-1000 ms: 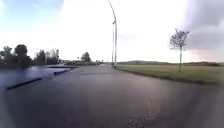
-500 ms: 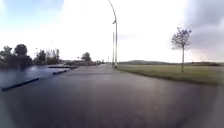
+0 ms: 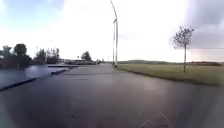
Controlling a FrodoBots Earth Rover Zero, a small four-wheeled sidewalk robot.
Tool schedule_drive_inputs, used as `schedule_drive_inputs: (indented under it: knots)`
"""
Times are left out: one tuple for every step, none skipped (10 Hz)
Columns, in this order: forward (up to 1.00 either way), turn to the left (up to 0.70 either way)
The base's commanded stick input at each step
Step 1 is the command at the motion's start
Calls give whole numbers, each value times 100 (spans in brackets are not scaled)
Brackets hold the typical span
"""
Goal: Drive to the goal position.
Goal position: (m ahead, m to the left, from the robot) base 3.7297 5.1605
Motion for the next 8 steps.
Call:
schedule_drive_inputs:
  knots:
    - [45,0]
    - [45,0]
    - [45,0]
    - [45,0]
    - [45,0]
    - [45,0]
    - [45,0]
    - [45,0]
